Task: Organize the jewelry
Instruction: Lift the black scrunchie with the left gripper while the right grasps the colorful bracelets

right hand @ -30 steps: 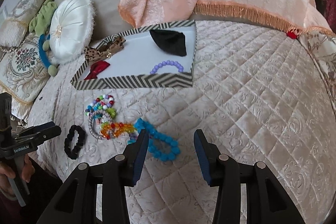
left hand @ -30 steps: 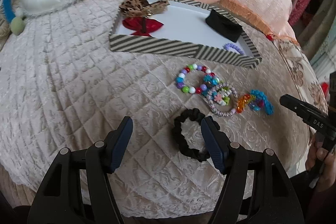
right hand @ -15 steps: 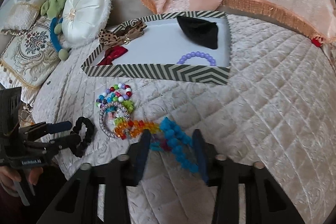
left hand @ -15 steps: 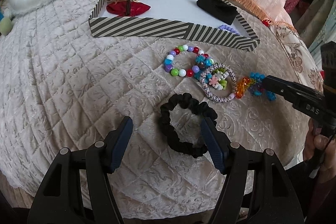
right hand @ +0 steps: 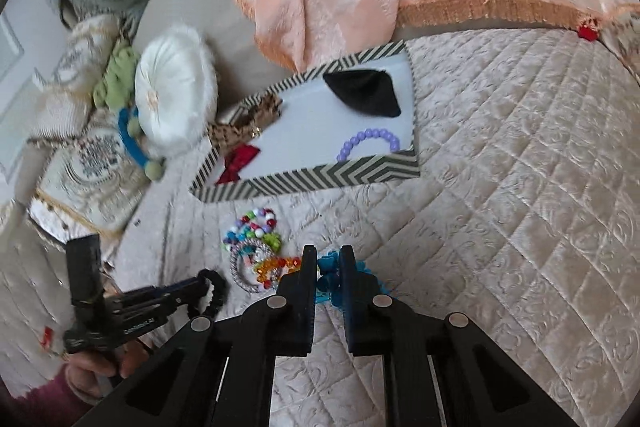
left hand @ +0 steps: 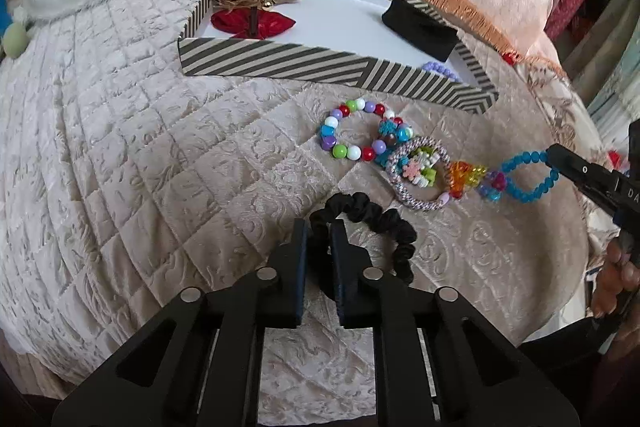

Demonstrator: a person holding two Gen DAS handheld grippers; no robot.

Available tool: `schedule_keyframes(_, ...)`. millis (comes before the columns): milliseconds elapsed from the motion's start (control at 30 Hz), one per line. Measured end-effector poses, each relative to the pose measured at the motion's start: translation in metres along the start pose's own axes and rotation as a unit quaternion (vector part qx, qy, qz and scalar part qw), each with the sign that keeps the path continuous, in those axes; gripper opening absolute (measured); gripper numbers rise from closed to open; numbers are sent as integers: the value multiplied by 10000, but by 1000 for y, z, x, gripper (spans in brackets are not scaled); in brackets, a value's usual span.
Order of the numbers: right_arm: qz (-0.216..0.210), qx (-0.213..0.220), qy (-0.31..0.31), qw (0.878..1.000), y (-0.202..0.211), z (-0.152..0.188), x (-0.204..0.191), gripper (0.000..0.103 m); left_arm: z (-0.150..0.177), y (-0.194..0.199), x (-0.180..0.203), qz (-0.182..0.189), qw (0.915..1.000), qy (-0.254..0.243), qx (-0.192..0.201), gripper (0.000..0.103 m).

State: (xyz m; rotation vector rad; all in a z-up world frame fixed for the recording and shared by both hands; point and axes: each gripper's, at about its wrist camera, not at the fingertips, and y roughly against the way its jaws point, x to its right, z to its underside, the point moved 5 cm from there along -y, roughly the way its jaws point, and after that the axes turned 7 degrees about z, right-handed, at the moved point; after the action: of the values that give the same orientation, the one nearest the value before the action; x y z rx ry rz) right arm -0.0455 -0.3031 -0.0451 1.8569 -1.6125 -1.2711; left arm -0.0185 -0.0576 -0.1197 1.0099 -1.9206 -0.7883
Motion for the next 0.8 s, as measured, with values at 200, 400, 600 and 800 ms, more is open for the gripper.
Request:
schedule_keyframes(200,-313,279,-175,9990,19,-8,1,10,-1,19,10,82,9998,-128,160,7)
schedule_keyframes(400,-462,367,-158,9981,26,-9,-4,10,-7,37,19,139,9991,-203,337,7)
schedule_keyframes(600,-555,379,-73,9977,26,-10,-13,10,-15,53,25,69,9983,-312,491,7)
schedule_keyframes(800,-601,364,87,9975,23,-11,-27,10,-27,67,27,-107,9967,-430,687,7)
